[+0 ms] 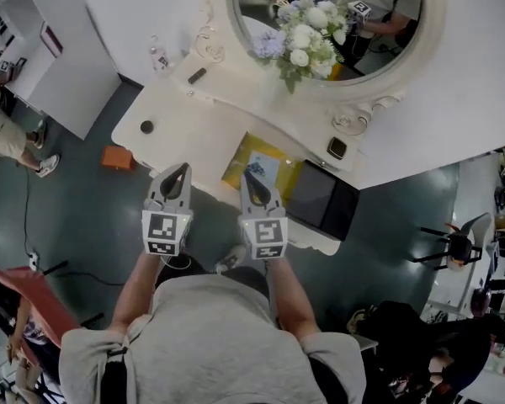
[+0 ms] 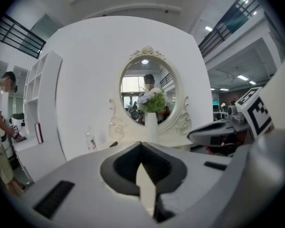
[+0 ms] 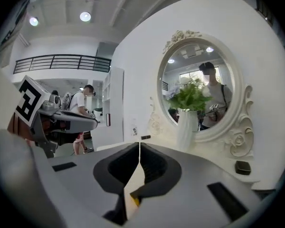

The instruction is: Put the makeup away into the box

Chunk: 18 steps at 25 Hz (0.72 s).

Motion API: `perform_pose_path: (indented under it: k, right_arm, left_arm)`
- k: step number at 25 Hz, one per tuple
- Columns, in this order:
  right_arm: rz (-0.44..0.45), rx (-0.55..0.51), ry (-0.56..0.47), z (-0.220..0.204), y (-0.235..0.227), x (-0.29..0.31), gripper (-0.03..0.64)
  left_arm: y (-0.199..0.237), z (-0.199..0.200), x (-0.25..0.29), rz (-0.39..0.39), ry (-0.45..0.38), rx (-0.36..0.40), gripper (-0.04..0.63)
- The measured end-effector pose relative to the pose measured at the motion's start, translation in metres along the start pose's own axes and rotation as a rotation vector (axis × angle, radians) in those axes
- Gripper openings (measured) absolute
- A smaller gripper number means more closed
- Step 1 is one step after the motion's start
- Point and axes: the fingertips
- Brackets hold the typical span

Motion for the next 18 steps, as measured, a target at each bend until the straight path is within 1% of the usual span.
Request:
perform_pose_path:
  k: [3,6,10,13,18]
  right_arm:
    - [0.066,-0.014,0.01,0.009,0.037,0.037,0.021]
    - [0.124,-0.034,0.017,0.017,0.075,0.077,0.021]
    - [0.178,-0.043,0.04,0.02,0.122,0.129,0.021]
    - [0.204,-0.043,0.06,0.017,0.15,0.165,0.021]
    - [0.241,-0.037,0.119,-0.001,0.186,0.214,0.021]
  left_arm:
    - [0.045,-0.011,-0.01,0.052,0.028,-0.017,0.001]
    - [0.093,-0.018,-0.018,0.097,0.036,-0.037,0.001]
    - [0.155,-0.039,-0.024,0.145,0.064,-0.073,0.002]
    - [0.193,-0.054,-0.022,0.161,0.084,-0.088,0.001]
    - [0.237,-0.084,-0.02,0.167,0.127,-0.114,0.002]
Point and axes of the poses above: the fingertips, and each gripper's own axes: x forward along the fingers, y to its left, z out of its top, and after that the axes turned 2 degrees about -x, right-handed
